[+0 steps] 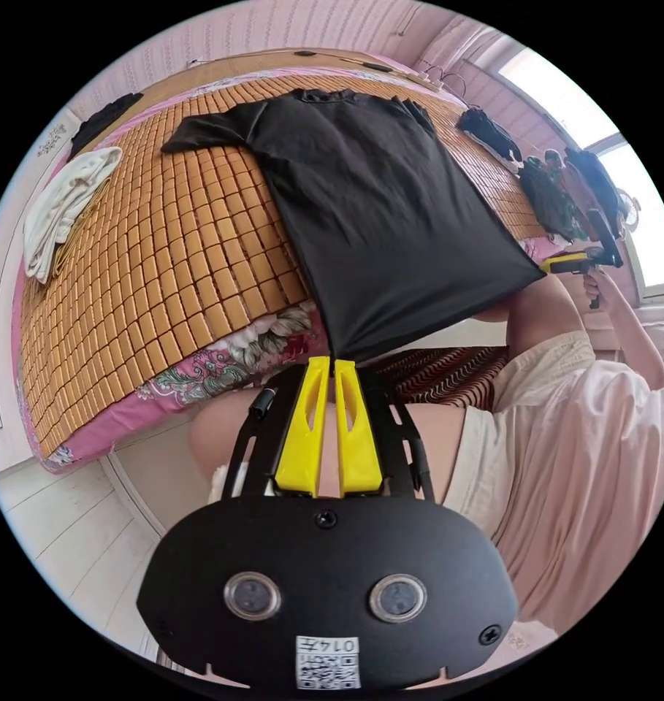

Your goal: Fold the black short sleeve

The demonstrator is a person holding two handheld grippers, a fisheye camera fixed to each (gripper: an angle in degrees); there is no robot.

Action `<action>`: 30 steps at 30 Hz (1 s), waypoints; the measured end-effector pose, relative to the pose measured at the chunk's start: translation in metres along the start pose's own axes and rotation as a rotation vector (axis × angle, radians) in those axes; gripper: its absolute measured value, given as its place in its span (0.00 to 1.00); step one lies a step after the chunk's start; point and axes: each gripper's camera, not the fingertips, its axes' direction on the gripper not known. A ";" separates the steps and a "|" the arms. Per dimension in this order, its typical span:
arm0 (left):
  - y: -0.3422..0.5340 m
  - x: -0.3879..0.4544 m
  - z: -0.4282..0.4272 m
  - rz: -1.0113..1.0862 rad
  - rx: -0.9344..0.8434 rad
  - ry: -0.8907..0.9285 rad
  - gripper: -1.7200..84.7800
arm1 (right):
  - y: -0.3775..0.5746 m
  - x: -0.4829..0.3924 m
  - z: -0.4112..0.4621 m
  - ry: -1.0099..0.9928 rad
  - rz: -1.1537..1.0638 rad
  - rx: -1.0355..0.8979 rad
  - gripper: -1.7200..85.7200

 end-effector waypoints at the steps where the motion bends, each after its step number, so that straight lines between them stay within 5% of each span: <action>1: -0.004 0.005 0.005 -0.016 -0.008 -0.010 0.02 | -0.002 -0.005 0.004 0.006 -0.013 -0.011 0.03; 10: -0.095 0.036 -0.023 0.042 0.055 -0.240 0.01 | -0.046 0.013 -0.035 0.097 0.007 0.138 0.12; 20: -0.426 0.163 0.025 0.416 0.279 -0.058 0.01 | -0.229 0.075 -0.081 0.168 0.032 0.435 0.12; 30: -0.610 0.264 0.124 0.412 0.214 0.029 0.01 | -0.276 0.135 -0.041 0.052 0.211 0.556 0.04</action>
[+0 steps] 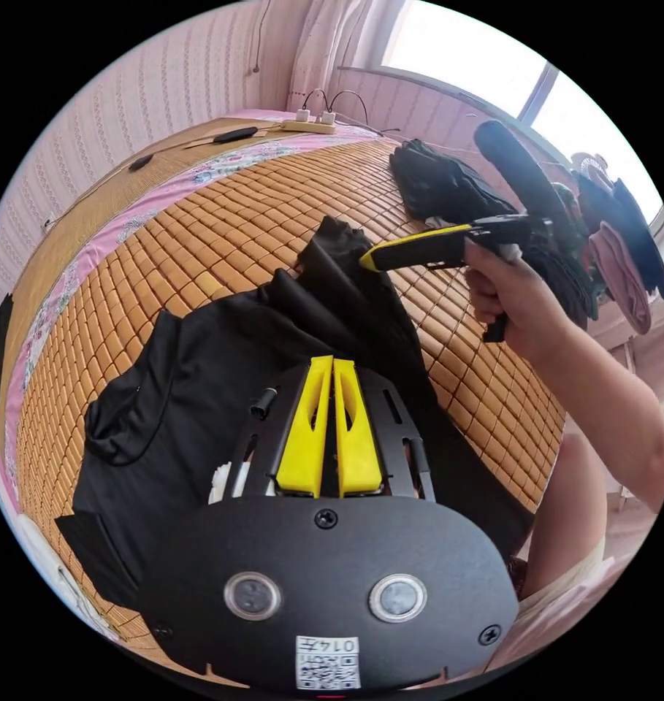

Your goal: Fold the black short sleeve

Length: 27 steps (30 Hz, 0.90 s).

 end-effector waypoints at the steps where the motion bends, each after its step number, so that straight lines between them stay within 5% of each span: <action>1: -0.009 0.004 0.009 0.006 -0.024 -0.003 0.01 | 0.020 0.010 -0.017 -0.022 0.030 0.062 0.04; 10: -0.063 0.054 0.016 0.149 0.005 -0.097 0.01 | 0.174 0.062 -0.075 -0.025 0.173 0.138 0.09; 20: -0.197 0.167 0.068 0.322 -0.025 -0.075 0.01 | 0.200 0.056 -0.074 0.037 0.107 0.172 0.12; 27: -0.266 0.212 0.129 0.279 -0.096 -0.044 0.02 | 0.201 0.064 -0.064 0.034 0.110 0.105 0.04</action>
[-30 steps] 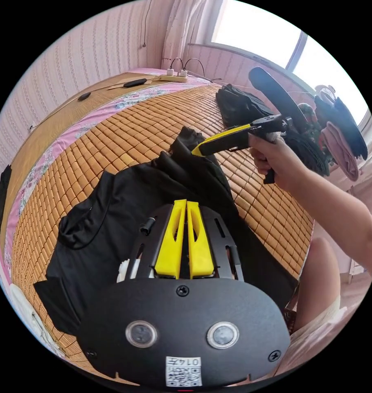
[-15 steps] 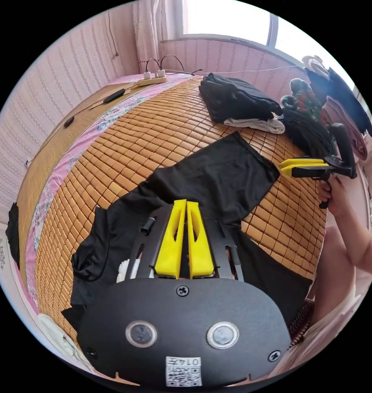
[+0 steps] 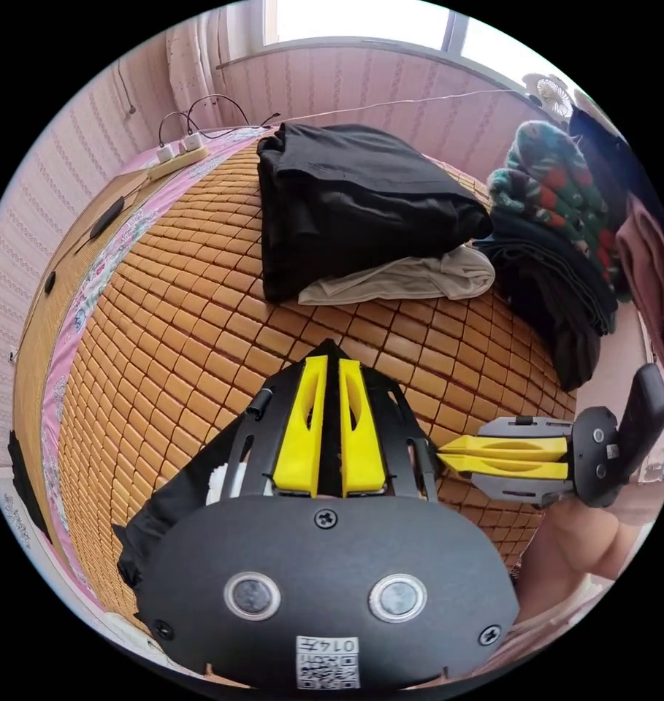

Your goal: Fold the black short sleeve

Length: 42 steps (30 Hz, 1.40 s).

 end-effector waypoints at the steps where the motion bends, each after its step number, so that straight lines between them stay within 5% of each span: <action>1: -0.008 0.004 0.011 0.005 -0.037 -0.011 0.02 | 0.001 0.002 -0.001 -0.017 0.003 -0.004 0.03; 20: -0.019 0.023 0.023 0.067 -0.020 -0.069 0.01 | -0.009 -0.014 -0.044 -0.043 -0.005 0.108 0.05; 30: 0.024 0.006 0.018 0.041 0.002 -0.029 0.01 | -0.041 -0.049 -0.037 0.026 -0.084 -0.057 0.02; 36: 0.070 -0.022 -0.020 -0.003 0.065 -0.014 0.01 | -0.061 -0.068 -0.049 0.033 -0.087 -0.060 0.01; 42: 0.213 -0.080 -0.133 -0.083 0.244 -0.039 0.01 | -0.078 -0.092 -0.073 0.076 -0.106 -0.019 0.01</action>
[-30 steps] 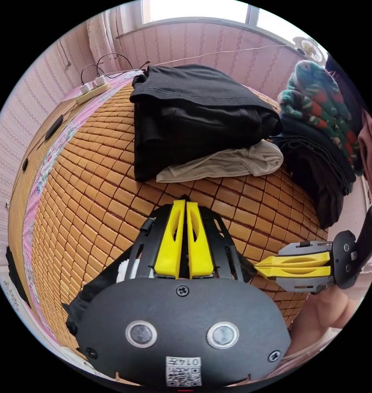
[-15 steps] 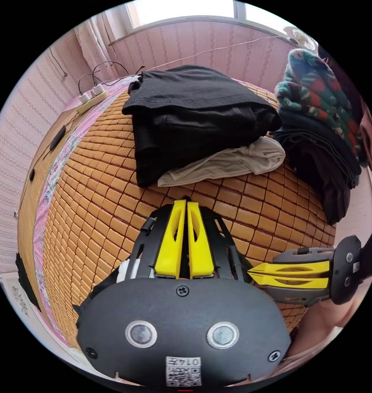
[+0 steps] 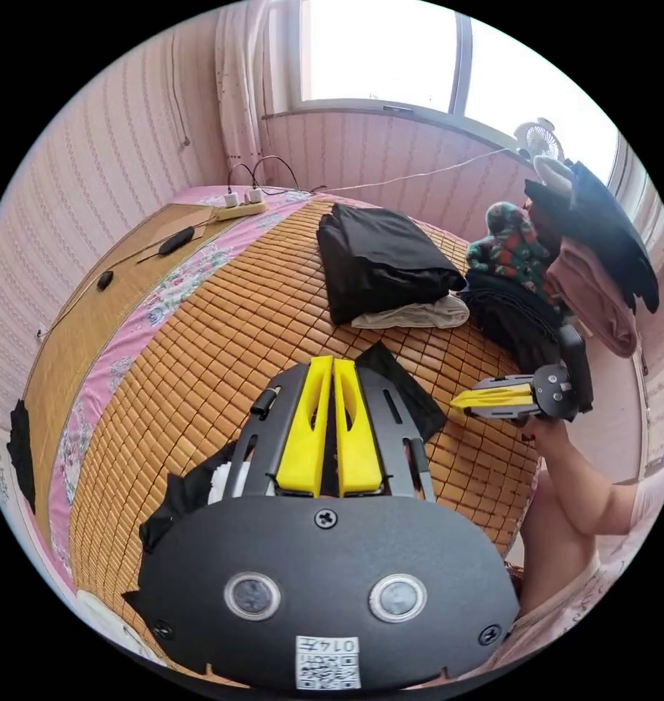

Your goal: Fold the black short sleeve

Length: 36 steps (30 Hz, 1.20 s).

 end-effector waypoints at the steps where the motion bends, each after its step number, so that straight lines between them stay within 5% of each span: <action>1: 0.038 -0.018 -0.029 -0.040 0.003 -0.018 0.01 | -0.004 -0.005 -0.005 -0.007 -0.013 0.007 0.01; 8: 0.325 -0.101 -0.159 -0.408 -0.157 -0.279 0.01 | -0.041 -0.073 -0.024 -0.065 -0.147 0.033 0.01; 13: 0.497 -0.143 -0.203 -0.727 -0.222 -0.319 0.01 | -0.101 -0.197 0.004 -0.184 -0.417 -0.121 0.02; 17: 0.588 -0.179 -0.222 -0.912 -0.110 -0.277 0.01 | -0.154 -0.305 0.026 -0.375 -0.587 -0.214 0.02; 26: 0.658 -0.274 -0.241 -0.968 0.041 -0.319 0.03 | -0.295 -0.560 0.077 -0.434 -0.844 -0.273 0.06; 36: 0.721 -0.349 -0.227 -1.041 -0.037 -0.254 0.08 | -0.380 -0.705 0.168 -0.124 -0.815 -0.378 0.11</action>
